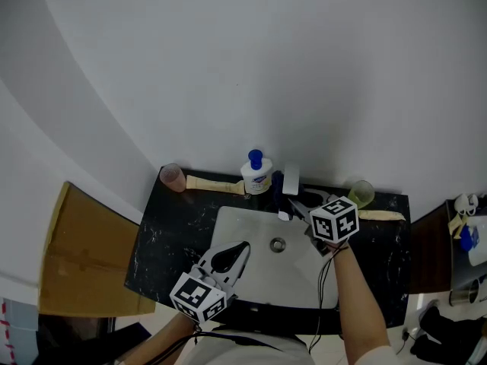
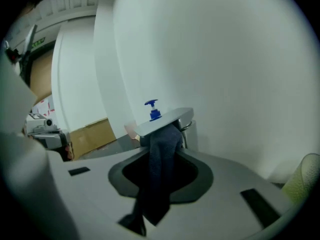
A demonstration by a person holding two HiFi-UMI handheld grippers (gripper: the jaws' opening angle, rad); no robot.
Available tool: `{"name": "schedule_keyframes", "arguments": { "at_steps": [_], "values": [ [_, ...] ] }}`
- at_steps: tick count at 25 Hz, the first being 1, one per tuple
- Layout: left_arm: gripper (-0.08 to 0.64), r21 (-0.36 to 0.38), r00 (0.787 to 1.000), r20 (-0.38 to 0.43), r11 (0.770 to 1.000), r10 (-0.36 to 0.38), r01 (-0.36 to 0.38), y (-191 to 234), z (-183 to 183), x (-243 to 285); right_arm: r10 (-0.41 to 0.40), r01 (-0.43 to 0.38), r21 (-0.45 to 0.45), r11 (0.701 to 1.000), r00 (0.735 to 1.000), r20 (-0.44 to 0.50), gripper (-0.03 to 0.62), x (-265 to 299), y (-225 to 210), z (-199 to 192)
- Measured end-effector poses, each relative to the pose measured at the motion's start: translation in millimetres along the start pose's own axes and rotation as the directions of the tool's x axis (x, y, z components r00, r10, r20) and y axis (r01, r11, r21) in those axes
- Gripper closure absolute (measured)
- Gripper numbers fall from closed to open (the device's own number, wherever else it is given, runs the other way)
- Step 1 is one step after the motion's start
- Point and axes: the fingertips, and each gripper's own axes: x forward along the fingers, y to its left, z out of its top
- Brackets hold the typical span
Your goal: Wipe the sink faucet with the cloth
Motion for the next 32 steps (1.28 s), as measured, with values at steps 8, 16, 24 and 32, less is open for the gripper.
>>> {"name": "schedule_keyframes", "arguments": {
  "at_steps": [8, 16, 24, 32],
  "values": [
    [0.558, -0.005, 1.0, 0.001, 1.0, 0.002, -0.002, -0.8, -1.5, -1.0, -0.155, 0.152, 0.106, 0.983, 0.988, 0.026, 0.499, -33.7, -43.3, -19.9],
    [0.558, -0.01, 1.0, 0.0, 1.0, 0.011, -0.011, 1.3, -2.6, -3.7, 0.118, -0.119, -0.018, 0.993, 0.993, -0.021, 0.5, -33.3, 10.6, -13.3],
    [0.558, -0.011, 1.0, -0.009, 1.0, 0.003, -0.003, -1.0, -6.4, 0.3, 0.076, -0.076, 0.069, 0.995, 0.997, 0.007, 0.5, -15.4, -9.7, 2.8],
    [0.558, -0.009, 1.0, 0.005, 1.0, -0.007, 0.007, -1.7, -0.3, 4.0, 0.02, -0.034, 0.181, 0.983, 0.997, 0.075, 0.5, -47.4, -35.0, -14.3]
  ]
}}
